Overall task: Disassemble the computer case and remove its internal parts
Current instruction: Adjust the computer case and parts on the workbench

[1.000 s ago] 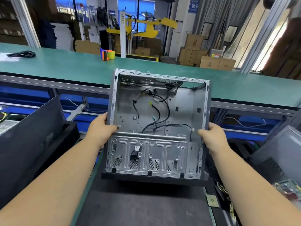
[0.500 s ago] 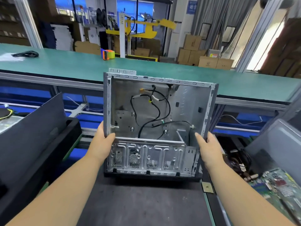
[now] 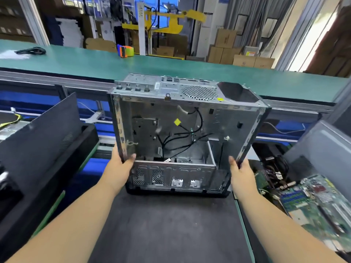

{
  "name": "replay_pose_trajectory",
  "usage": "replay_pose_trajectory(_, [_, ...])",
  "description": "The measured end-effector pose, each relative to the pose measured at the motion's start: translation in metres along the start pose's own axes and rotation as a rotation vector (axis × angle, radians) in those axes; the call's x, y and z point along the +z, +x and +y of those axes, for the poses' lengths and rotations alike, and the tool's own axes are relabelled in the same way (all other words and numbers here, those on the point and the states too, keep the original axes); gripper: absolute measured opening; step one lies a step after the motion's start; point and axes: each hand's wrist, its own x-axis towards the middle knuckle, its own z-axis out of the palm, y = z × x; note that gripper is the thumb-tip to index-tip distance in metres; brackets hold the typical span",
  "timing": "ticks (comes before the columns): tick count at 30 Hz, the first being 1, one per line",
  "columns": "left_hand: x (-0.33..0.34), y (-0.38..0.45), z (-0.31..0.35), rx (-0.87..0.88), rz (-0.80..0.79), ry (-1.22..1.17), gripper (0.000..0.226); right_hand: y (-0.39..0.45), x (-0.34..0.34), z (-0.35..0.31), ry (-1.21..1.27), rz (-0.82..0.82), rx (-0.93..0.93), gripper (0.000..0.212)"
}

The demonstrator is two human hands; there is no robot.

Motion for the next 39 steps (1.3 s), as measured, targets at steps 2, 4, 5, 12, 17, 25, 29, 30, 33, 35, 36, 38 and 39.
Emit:
replay_pose_trajectory(2, [0.0,0.001,0.001,0.004,-0.022,-0.032,0.037,0.002,0.0,0.001,0.002,0.015,0.005,0.033])
replay_pose_trajectory(4, [0.001,0.003,0.0,0.011,-0.031,-0.08,0.038,0.002,0.001,0.001,-0.001,0.014,0.009,0.03])
replay_pose_trajectory(5, [0.001,0.004,-0.001,0.011,-0.034,-0.104,0.04,0.001,0.001,0.001,-0.007,0.01,0.007,0.03])
replay_pose_trajectory(12, [-0.002,0.007,-0.017,-0.002,-0.132,-0.226,0.047,-0.005,0.007,0.022,0.03,-0.045,0.036,0.044])
replay_pose_trajectory(17, [0.002,0.002,-0.035,-0.046,-0.225,-0.303,0.069,-0.006,0.013,0.053,0.095,-0.161,0.155,0.099])
replay_pose_trajectory(25, [0.01,0.011,-0.043,-0.049,-0.241,-0.447,0.07,0.01,0.024,0.076,0.079,-0.155,0.177,0.073])
replay_pose_trajectory(29, [0.015,0.028,-0.044,-0.045,-0.234,-0.465,0.07,0.02,0.032,0.071,0.05,-0.135,0.174,0.066])
replay_pose_trajectory(30, [0.017,0.033,-0.044,-0.044,-0.23,-0.469,0.07,0.025,0.034,0.07,0.047,-0.136,0.173,0.068])
replay_pose_trajectory(33, [0.022,0.05,-0.043,-0.052,-0.232,-0.472,0.072,0.039,0.04,0.067,0.038,-0.142,0.173,0.063])
replay_pose_trajectory(35, [0.025,0.061,-0.042,-0.079,-0.245,-0.469,0.072,0.049,0.044,0.067,0.032,-0.141,0.171,0.056])
replay_pose_trajectory(36, [0.026,0.067,-0.041,-0.094,-0.249,-0.47,0.072,0.053,0.047,0.067,0.029,-0.139,0.17,0.054])
replay_pose_trajectory(38, [0.029,0.078,-0.041,-0.114,-0.247,-0.48,0.071,0.062,0.052,0.066,0.029,-0.137,0.172,0.054])
replay_pose_trajectory(39, [0.031,0.083,-0.04,-0.118,-0.242,-0.486,0.07,0.067,0.055,0.066,0.031,-0.138,0.173,0.053])
